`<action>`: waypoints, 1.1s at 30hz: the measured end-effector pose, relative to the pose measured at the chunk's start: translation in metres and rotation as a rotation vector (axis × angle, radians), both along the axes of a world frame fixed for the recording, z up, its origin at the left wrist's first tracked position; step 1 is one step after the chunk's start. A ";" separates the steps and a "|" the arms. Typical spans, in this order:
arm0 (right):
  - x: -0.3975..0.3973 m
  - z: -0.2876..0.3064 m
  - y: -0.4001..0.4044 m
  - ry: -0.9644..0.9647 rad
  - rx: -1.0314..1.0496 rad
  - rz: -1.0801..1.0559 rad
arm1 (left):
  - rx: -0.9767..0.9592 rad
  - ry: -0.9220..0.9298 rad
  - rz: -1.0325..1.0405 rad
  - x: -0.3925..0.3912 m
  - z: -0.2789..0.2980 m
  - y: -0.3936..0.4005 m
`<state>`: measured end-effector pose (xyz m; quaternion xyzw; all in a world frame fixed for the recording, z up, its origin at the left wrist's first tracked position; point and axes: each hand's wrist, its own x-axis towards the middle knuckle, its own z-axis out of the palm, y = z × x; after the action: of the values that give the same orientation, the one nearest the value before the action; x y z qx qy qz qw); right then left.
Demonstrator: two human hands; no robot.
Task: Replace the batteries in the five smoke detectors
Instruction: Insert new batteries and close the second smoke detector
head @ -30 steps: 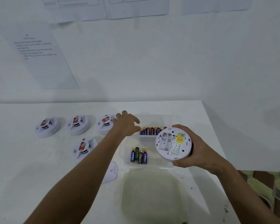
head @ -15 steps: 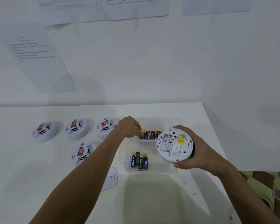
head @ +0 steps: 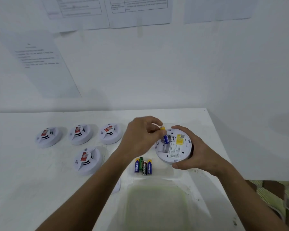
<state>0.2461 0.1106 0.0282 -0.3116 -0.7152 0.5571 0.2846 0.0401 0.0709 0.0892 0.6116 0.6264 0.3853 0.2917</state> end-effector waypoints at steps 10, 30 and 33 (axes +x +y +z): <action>0.009 0.007 0.001 0.030 0.016 0.057 | -0.090 0.200 -0.326 -0.011 -0.003 -0.009; 0.015 0.001 0.007 -0.007 0.019 0.026 | -0.049 0.231 -0.220 -0.041 -0.021 0.020; 0.022 -0.003 0.006 -0.022 -0.006 0.026 | -0.084 0.470 0.000 -0.064 -0.042 0.048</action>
<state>0.2677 0.1169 0.0253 -0.3093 -0.7205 0.5595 0.2687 -0.0240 0.1192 0.0470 0.6719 0.6925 0.2061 0.1629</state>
